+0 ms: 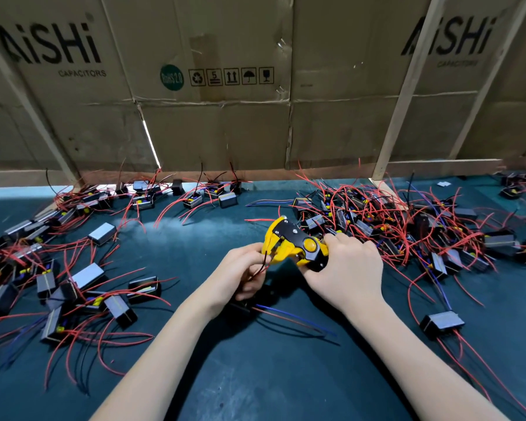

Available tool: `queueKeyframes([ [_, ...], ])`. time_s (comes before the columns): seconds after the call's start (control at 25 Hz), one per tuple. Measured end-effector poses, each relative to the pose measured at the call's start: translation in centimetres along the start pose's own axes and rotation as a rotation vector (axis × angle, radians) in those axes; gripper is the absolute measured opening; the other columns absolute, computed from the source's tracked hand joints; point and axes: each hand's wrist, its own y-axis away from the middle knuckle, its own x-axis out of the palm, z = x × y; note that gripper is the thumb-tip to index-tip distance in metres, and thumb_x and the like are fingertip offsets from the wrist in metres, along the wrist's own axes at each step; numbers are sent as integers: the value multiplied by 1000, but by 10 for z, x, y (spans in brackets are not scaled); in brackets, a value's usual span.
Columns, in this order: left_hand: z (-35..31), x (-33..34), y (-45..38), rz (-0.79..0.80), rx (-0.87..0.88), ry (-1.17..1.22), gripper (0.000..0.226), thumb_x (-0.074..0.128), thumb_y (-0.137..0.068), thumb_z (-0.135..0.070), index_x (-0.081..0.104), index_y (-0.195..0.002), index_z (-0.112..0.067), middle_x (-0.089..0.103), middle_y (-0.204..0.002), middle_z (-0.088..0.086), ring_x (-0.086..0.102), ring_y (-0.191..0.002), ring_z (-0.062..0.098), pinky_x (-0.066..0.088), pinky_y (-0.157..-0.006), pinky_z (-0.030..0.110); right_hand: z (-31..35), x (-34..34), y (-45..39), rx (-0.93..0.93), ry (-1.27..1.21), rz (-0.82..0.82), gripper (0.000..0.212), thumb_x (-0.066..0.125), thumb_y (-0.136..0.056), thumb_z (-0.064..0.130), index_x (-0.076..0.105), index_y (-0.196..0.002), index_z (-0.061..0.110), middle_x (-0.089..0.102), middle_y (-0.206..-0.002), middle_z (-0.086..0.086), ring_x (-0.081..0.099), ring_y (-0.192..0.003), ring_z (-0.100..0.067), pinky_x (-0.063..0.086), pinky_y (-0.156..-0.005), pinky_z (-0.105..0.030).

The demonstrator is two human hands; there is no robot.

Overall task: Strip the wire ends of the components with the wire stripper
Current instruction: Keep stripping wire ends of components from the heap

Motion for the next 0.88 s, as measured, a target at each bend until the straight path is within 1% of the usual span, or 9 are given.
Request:
queueKeyframes([
  [0.08,-1,3,1,-11,14,-18,36,61,-85,-45,48,-78,-12,27,-44,-6,21,-36,8,18,-36,17,-2,1,0,10,19,23,46,73,-64,56,61,-73,13,63,-72,-5,63,-73,-30,37,-68,-37],
  [0.16,-1,6,1,-53,33,-19,37,55,-95,-43,50,-68,-19,25,-47,-9,20,-38,7,17,-37,16,-1,1,-1,42,15,46,49,69,-65,62,62,-78,15,63,-77,-2,63,-79,-30,37,-70,-37],
  [0.24,-1,7,-1,-126,23,-4,48,48,-100,-36,45,-53,-26,23,-47,-8,17,-41,9,16,-38,16,1,0,-3,63,-22,132,59,59,-64,75,61,-92,24,63,-88,5,61,-92,-24,37,-76,-36],
  [0.32,-1,5,-3,-214,-13,31,52,46,-102,-32,43,-51,-25,21,-46,-6,15,-41,10,15,-38,16,0,-1,-4,39,-122,246,72,55,-59,82,55,-111,32,60,-104,9,56,-105,-17,38,-86,-35],
  [0.4,1,-2,-4,-314,-57,81,45,45,-101,-30,42,-57,-23,21,-44,-6,16,-39,10,14,-36,15,-4,-2,-1,-9,-162,282,76,62,-61,74,50,-124,33,54,-114,9,49,-113,-16,36,-93,-35],
  [0.48,2,-9,-5,-360,-90,96,44,45,-100,-30,41,-57,-21,22,-44,-6,18,-37,10,14,-35,15,-10,-2,0,-8,-156,244,71,67,-69,56,49,-131,26,51,-117,4,46,-114,-20,36,-95,-34],
  [0.64,2,-9,-4,-280,-99,45,47,49,-99,-35,66,-58,-18,22,-46,-6,19,-40,11,16,-36,14,-8,3,1,-61,-70,246,52,64,-78,41,48,-119,12,51,-113,-4,44,-106,-25,36,-93,-33],
  [0.76,1,-5,-2,-247,-46,40,40,58,-91,-45,71,-61,-23,21,-52,-5,18,-46,12,18,-39,13,-8,6,2,-4,-52,203,52,63,-80,54,51,-105,10,55,-102,-6,52,-98,-29,38,-83,-38],
  [0.88,1,-3,-2,-335,16,31,38,70,-73,-51,73,-81,-13,28,-57,-6,21,-53,13,22,-46,13,-17,7,-3,132,-13,135,58,55,-83,64,51,-101,9,60,-97,-8,57,-95,-32,39,-80,-41],
])
